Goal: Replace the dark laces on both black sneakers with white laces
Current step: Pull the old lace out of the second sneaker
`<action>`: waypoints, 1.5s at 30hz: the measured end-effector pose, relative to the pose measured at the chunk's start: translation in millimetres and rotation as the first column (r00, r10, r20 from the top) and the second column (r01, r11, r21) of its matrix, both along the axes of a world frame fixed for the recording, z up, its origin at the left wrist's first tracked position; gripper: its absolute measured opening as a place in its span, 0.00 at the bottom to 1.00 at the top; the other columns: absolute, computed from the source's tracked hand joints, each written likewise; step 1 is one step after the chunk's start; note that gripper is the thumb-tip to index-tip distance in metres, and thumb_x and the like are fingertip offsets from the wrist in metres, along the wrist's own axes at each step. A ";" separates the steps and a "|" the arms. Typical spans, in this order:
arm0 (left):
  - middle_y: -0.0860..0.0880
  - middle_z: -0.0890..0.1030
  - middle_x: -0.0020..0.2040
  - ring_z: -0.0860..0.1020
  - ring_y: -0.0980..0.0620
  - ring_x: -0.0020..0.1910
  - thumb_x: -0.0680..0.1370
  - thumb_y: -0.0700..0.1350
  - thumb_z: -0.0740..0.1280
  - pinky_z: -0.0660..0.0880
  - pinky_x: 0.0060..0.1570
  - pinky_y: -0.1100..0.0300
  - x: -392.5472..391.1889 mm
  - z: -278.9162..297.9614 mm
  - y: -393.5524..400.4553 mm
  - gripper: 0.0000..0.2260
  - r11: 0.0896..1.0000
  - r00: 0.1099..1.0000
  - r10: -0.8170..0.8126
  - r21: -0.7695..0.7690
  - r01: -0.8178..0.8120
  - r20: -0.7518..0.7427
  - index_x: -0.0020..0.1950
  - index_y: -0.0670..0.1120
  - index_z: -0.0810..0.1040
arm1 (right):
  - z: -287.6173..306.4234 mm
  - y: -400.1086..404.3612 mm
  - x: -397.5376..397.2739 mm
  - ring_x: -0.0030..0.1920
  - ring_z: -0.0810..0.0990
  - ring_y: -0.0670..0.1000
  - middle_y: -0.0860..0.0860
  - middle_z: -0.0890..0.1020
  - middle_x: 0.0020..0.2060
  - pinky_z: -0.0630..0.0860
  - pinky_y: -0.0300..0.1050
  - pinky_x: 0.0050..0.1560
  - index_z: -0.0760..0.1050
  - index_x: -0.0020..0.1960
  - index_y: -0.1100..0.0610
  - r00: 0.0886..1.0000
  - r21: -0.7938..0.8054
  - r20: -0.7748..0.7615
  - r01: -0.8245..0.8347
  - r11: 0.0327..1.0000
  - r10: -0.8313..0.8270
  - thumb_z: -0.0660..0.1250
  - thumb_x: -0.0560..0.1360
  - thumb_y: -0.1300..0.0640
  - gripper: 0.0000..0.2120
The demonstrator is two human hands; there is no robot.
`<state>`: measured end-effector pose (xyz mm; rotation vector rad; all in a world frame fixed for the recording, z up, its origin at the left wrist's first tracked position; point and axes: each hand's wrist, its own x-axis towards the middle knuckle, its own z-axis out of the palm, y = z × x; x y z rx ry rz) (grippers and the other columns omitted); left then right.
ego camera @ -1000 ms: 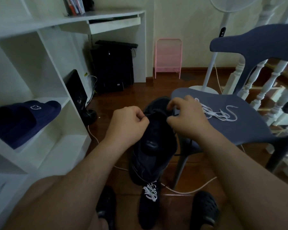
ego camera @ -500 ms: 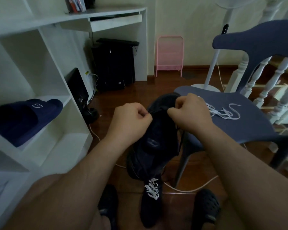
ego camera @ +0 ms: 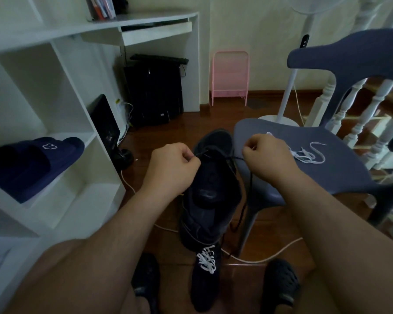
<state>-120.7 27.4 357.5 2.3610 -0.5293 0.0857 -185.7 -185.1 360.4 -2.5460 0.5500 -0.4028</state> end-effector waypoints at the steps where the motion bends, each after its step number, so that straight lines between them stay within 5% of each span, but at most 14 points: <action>1: 0.54 0.80 0.30 0.78 0.62 0.31 0.80 0.50 0.69 0.65 0.27 0.70 0.2 0.2 0.6 0.07 1.000 1.000 0.006 -0.009 -0.006 0.000 0.42 0.54 0.81 | -2.1 -2.2 0.6 0.50 0.81 0.58 0.54 0.84 0.42 0.78 0.52 0.48 0.81 0.48 0.56 1.000 -0.022 -0.004 0.006 1.000 -0.006 0.62 0.81 0.55 0.10; 5: 0.54 0.79 0.29 0.78 0.62 0.31 0.80 0.49 0.69 0.67 0.26 0.71 -2.5 0.9 -1.4 0.07 1.000 1.000 -0.002 -0.029 0.002 0.000 0.42 0.53 0.81 | -5.9 11.3 3.6 0.48 0.79 0.52 0.47 0.80 0.45 0.71 0.45 0.47 0.81 0.53 0.49 0.983 0.011 0.078 -0.168 0.986 0.167 0.68 0.80 0.48 0.06; 9: 0.54 0.79 0.29 0.78 0.64 0.33 0.80 0.50 0.69 0.68 0.26 0.71 -6.3 0.3 -6.2 0.06 1.000 1.000 -0.025 -0.016 0.025 0.017 0.42 0.54 0.81 | -18.8 29.8 8.3 0.53 0.74 0.53 0.46 0.73 0.47 0.76 0.53 0.52 0.80 0.54 0.43 0.965 -0.149 0.024 -0.254 0.956 0.261 0.69 0.76 0.37 0.13; 13: 0.54 0.79 0.28 0.78 0.63 0.32 0.79 0.49 0.70 0.68 0.27 0.71 -5.2 0.1 -5.2 0.07 0.999 0.999 -0.032 -0.019 0.033 0.017 0.41 0.54 0.81 | -14.7 34.0 9.4 0.52 0.73 0.56 0.46 0.70 0.43 0.75 0.56 0.52 0.79 0.46 0.44 0.966 -0.155 0.004 -0.254 0.955 0.258 0.67 0.79 0.44 0.06; 16: 0.53 0.80 0.29 0.78 0.60 0.31 0.79 0.49 0.70 0.66 0.25 0.70 -0.4 0.7 0.4 0.07 0.999 1.000 0.000 -0.040 0.000 0.004 0.41 0.53 0.81 | -5.0 27.7 7.1 0.37 0.73 0.52 0.48 0.70 0.32 0.70 0.48 0.39 0.69 0.32 0.53 0.983 -0.002 0.092 -0.158 0.988 0.157 0.66 0.76 0.50 0.16; 18: 0.52 0.80 0.29 0.78 0.59 0.30 0.79 0.49 0.70 0.67 0.28 0.68 1.5 0.3 3.0 0.07 0.998 1.000 0.011 -0.058 -0.011 -0.006 0.42 0.53 0.81 | -1.0 14.4 5.9 0.35 0.75 0.52 0.49 0.74 0.30 0.67 0.45 0.38 0.73 0.35 0.53 0.989 0.096 0.149 -0.026 0.995 0.012 0.65 0.77 0.52 0.13; 19: 0.52 0.81 0.29 0.78 0.59 0.30 0.79 0.49 0.70 0.68 0.29 0.66 1.5 -0.2 3.6 0.07 0.998 1.000 0.011 -0.062 -0.011 -0.006 0.42 0.53 0.81 | -0.8 7.3 5.2 0.41 0.78 0.53 0.50 0.78 0.36 0.69 0.46 0.42 0.78 0.43 0.53 0.988 0.116 0.151 0.022 0.993 -0.039 0.65 0.78 0.50 0.09; 21: 0.52 0.81 0.30 0.79 0.59 0.31 0.80 0.49 0.70 0.69 0.31 0.64 1.1 -1.4 4.0 0.07 0.998 1.000 0.014 -0.067 -0.014 -0.001 0.42 0.53 0.81 | -0.6 4.3 2.6 0.50 0.79 0.57 0.54 0.81 0.47 0.72 0.49 0.48 0.77 0.59 0.53 0.988 0.129 0.122 0.078 0.989 -0.094 0.64 0.79 0.43 0.16; 26: 0.53 0.80 0.29 0.78 0.60 0.30 0.81 0.49 0.70 0.68 0.31 0.65 0.0 -2.8 1.4 0.07 0.995 1.000 0.003 -0.102 -0.003 -0.008 0.43 0.53 0.81 | -0.5 21.7 -3.7 0.33 0.77 0.53 0.51 0.76 0.29 0.71 0.49 0.32 0.70 0.33 0.54 0.998 0.089 -0.051 -0.041 0.995 0.045 0.69 0.75 0.40 0.21; 31: 0.53 0.81 0.32 0.79 0.59 0.34 0.81 0.51 0.71 0.67 0.29 0.70 1.4 -3.9 3.5 0.07 0.992 1.000 -0.007 -0.127 0.008 0.006 0.43 0.54 0.82 | -13.4 11.4 3.2 0.43 0.81 0.57 0.52 0.82 0.37 0.76 0.49 0.41 0.80 0.42 0.54 0.996 -0.011 -0.069 -0.062 0.998 0.061 0.69 0.79 0.46 0.13; 35: 0.55 0.82 0.37 0.80 0.57 0.39 0.79 0.53 0.72 0.74 0.38 0.59 21.4 -0.7 15.8 0.05 0.994 0.997 0.062 -0.091 -0.066 -0.046 0.44 0.56 0.83 | -7.5 -2.9 4.8 0.42 0.82 0.52 0.50 0.84 0.38 0.78 0.47 0.44 0.85 0.46 0.53 0.998 0.095 0.034 -0.048 0.994 0.045 0.70 0.80 0.49 0.09; 39: 0.55 0.82 0.41 0.81 0.55 0.42 0.79 0.50 0.71 0.77 0.39 0.57 14.8 -8.2 11.1 0.02 1.000 0.995 0.006 0.022 -0.004 -0.104 0.48 0.56 0.79 | -8.1 10.1 2.8 0.38 0.80 0.52 0.52 0.81 0.34 0.76 0.49 0.39 0.82 0.42 0.56 0.993 -0.014 0.036 -0.112 0.994 0.113 0.69 0.81 0.49 0.14; 41: 0.57 0.79 0.48 0.78 0.55 0.48 0.79 0.49 0.71 0.75 0.43 0.58 6.5 -12.9 3.4 0.07 0.998 0.998 -0.047 0.031 0.048 -0.046 0.53 0.58 0.76 | -9.4 20.5 1.9 0.37 0.79 0.52 0.51 0.81 0.34 0.75 0.49 0.38 0.81 0.42 0.56 0.991 -0.049 0.030 -0.130 0.990 0.132 0.68 0.81 0.48 0.14; 45: 0.58 0.73 0.55 0.68 0.56 0.58 0.80 0.54 0.70 0.66 0.56 0.60 -0.3 -12.3 -12.4 0.11 0.994 0.946 -0.105 0.073 0.087 0.308 0.62 0.58 0.78 | -10.4 37.1 0.4 0.40 0.80 0.55 0.51 0.82 0.36 0.77 0.51 0.41 0.81 0.43 0.53 0.982 -0.125 0.055 -0.174 0.977 0.182 0.68 0.80 0.48 0.12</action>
